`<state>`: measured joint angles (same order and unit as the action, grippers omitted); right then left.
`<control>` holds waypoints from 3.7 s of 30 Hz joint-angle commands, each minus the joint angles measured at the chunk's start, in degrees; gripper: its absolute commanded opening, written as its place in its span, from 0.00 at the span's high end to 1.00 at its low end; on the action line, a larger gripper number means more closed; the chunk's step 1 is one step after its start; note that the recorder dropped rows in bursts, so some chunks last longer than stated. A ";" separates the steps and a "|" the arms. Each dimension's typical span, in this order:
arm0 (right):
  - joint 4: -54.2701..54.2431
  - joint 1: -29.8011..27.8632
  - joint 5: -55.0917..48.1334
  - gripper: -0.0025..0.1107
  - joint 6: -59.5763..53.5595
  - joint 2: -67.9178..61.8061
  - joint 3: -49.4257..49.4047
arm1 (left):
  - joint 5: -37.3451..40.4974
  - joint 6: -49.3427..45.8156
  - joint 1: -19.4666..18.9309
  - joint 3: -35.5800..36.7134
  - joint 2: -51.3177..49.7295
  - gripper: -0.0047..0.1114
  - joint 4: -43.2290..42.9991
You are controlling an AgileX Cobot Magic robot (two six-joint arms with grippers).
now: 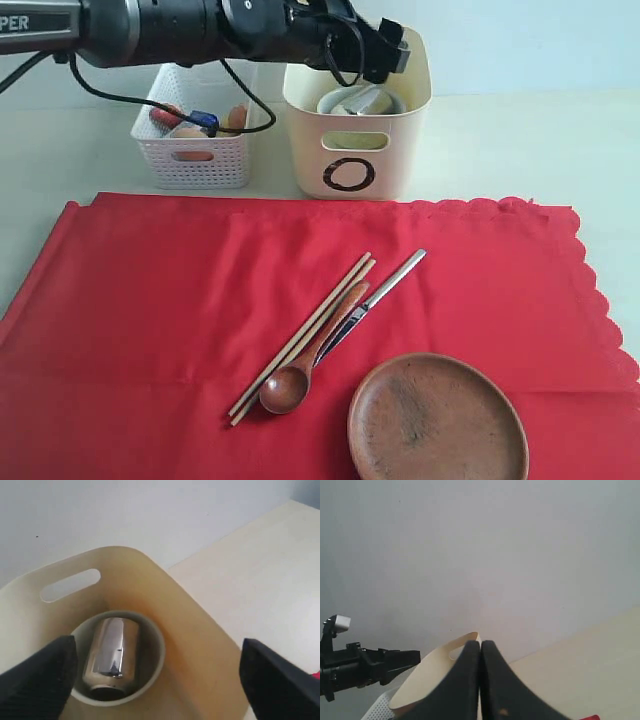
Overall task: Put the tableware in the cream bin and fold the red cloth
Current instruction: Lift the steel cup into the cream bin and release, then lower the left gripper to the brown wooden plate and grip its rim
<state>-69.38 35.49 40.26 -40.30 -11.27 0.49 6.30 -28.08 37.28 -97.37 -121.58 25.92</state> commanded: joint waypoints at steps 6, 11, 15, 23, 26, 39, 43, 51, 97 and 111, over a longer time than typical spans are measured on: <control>0.54 -0.15 0.08 0.98 -0.18 0.14 -0.18 | 7.29 -0.30 0.01 -0.53 7.32 0.40 -1.63; 0.54 -0.15 0.08 0.98 -0.18 0.14 -0.18 | 14.45 -0.57 0.01 -0.53 11.14 0.76 -3.08; 0.54 -0.15 0.08 0.98 -0.18 0.14 -0.18 | 21.23 -0.78 -0.09 -0.53 14.74 0.96 -6.24; 0.54 -0.15 0.08 0.98 -0.18 0.14 -0.18 | 25.20 -0.78 -0.09 1.50 21.30 0.96 -6.06; 0.54 -0.15 0.08 0.98 -0.18 0.14 -0.18 | 25.08 -0.78 -0.09 4.08 24.55 0.96 -6.06; 0.54 -0.15 0.08 0.98 -0.18 0.14 -0.18 | 20.72 -0.78 -0.09 24.83 39.15 0.96 -3.64; 0.54 -0.15 0.08 0.98 -0.18 0.14 -0.18 | 18.33 -6.29 -0.09 30.00 42.19 0.96 4.42; 0.54 -0.15 0.08 0.98 -0.18 0.14 -0.18 | 17.95 -17.84 0.03 38.75 41.97 0.96 18.43; 0.54 -0.15 0.08 0.98 -0.18 0.14 -0.18 | 19.84 -16.06 15.93 37.47 8.39 0.38 25.23; 0.54 -0.15 0.08 0.98 -0.18 0.14 -0.18 | 20.05 -19.73 16.76 37.47 7.79 0.84 25.37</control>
<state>-69.38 35.49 40.26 -40.30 -11.27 0.49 26.20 -46.46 53.48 -59.77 -113.80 50.97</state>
